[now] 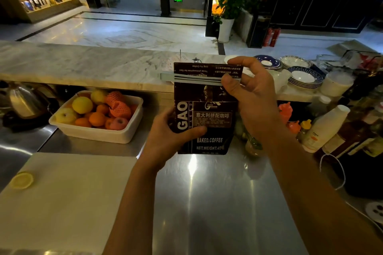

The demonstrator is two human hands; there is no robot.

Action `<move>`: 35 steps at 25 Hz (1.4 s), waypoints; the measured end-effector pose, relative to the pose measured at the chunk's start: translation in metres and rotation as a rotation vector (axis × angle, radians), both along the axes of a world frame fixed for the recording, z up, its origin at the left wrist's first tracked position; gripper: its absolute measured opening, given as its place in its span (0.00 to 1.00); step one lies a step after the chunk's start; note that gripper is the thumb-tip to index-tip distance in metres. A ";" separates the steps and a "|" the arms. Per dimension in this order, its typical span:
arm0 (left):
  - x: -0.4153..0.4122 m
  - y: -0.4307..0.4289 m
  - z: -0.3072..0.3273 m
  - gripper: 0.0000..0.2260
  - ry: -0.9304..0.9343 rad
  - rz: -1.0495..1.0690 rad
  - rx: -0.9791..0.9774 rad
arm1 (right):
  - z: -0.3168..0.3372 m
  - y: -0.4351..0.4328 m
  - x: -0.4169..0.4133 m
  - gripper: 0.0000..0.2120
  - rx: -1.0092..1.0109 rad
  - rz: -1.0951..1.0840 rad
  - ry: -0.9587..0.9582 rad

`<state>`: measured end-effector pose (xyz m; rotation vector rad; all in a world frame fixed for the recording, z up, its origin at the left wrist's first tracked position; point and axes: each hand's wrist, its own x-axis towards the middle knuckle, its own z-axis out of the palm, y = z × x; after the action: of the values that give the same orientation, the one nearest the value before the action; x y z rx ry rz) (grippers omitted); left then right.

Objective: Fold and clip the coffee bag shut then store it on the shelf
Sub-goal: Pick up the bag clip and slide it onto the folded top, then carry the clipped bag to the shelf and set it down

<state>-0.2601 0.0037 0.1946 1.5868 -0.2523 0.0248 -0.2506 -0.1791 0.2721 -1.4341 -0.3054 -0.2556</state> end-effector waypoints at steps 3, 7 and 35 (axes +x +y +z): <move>-0.001 0.026 -0.008 0.24 0.004 0.139 -0.087 | -0.019 0.022 0.004 0.21 -0.147 0.029 0.019; -0.005 0.071 -0.012 0.29 0.020 0.331 -0.163 | -0.061 0.055 0.003 0.31 -0.376 0.087 0.155; -0.391 0.109 -0.010 0.19 0.020 1.959 0.158 | -0.090 0.293 -0.243 0.24 -0.243 1.334 -0.139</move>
<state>-0.6507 0.1129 0.1848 1.3980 1.3921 1.4867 -0.4932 0.1143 0.1816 -1.1696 -1.3449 0.7934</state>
